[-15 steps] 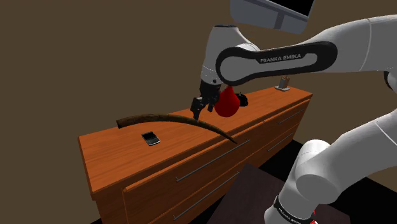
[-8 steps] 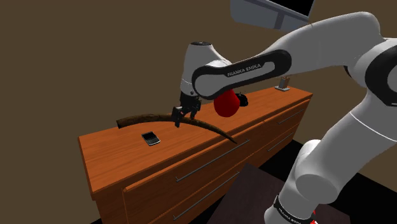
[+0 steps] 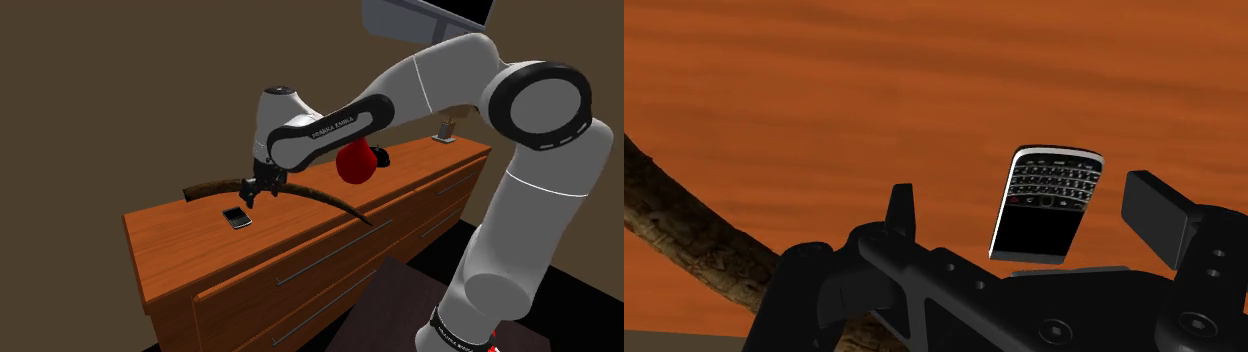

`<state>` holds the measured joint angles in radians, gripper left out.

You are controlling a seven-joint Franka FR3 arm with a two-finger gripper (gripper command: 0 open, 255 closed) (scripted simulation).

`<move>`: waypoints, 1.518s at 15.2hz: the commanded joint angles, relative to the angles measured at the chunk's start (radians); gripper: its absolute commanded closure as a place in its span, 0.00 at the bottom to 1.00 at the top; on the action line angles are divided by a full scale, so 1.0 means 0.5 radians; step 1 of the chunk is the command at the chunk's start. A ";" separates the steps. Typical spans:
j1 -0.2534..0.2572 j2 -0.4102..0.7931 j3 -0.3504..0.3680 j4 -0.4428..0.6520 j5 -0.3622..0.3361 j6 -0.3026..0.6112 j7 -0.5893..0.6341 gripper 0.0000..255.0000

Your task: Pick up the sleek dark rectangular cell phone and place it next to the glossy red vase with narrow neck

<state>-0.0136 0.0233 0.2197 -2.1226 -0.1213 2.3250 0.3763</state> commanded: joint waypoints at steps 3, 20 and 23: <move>0.030 0.329 0.007 0.256 -0.098 0.077 0.106 0.00; 0.088 0.734 -0.037 0.498 -0.219 0.244 0.206 0.00; 0.088 0.734 -0.037 0.498 -0.219 0.244 0.206 1.00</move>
<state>0.0308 0.3889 0.2021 -1.8729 -0.2305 2.4475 0.4794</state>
